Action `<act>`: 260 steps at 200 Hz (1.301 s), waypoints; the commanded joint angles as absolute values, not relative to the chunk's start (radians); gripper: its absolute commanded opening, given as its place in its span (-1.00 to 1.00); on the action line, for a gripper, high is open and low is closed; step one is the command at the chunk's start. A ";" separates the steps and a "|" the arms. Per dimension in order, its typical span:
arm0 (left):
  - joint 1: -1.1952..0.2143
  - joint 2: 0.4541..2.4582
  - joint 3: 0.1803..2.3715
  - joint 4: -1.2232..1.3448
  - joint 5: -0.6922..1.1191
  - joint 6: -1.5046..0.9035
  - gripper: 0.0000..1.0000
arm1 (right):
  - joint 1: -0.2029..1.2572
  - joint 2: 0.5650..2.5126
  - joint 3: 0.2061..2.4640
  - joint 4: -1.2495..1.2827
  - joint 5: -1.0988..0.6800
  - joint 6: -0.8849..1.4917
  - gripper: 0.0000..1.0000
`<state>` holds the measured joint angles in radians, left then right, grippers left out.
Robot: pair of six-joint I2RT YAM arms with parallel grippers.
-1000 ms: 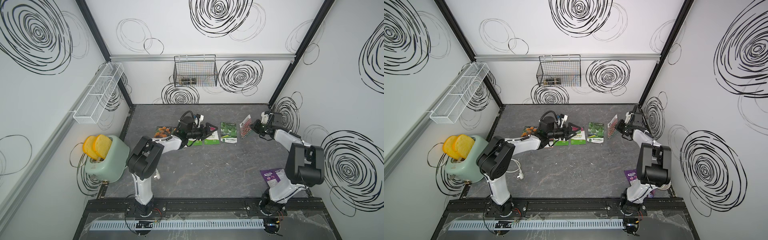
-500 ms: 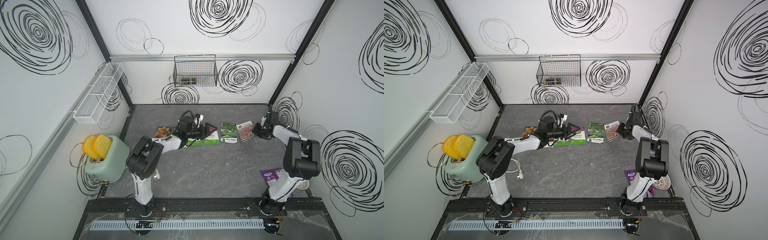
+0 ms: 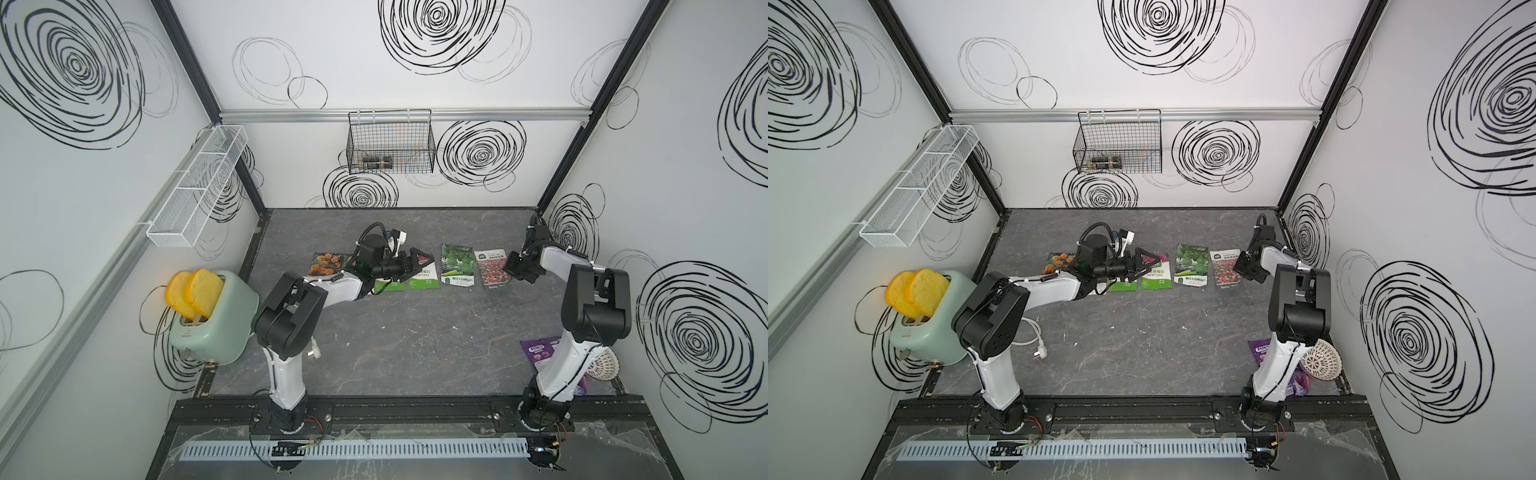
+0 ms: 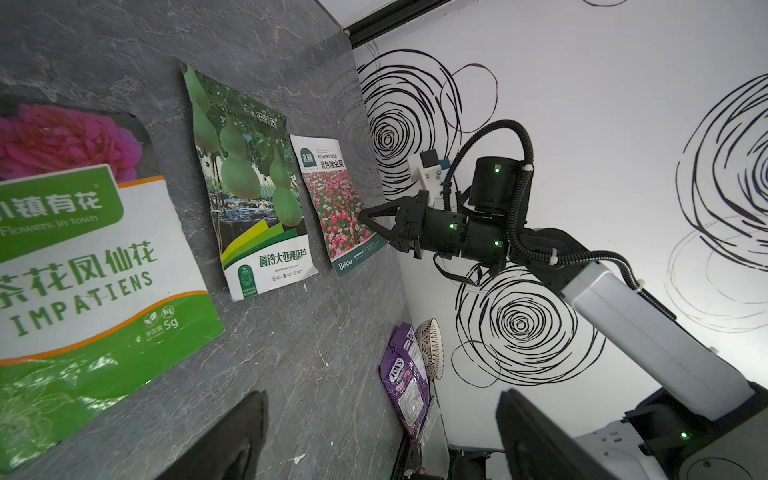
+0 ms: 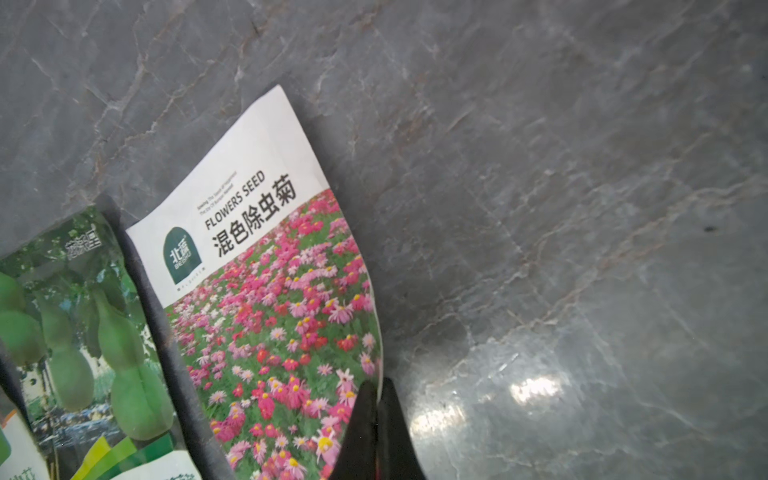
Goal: Arrange the seed packets in a row
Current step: Place the seed packet at the center of the board.
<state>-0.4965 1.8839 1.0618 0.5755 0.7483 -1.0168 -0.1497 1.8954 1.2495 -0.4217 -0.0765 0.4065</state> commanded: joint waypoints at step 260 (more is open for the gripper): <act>-0.483 1.860 1.078 0.595 0.732 -0.989 0.81 | -0.131 1.990 1.367 -0.488 -0.026 0.514 -0.23</act>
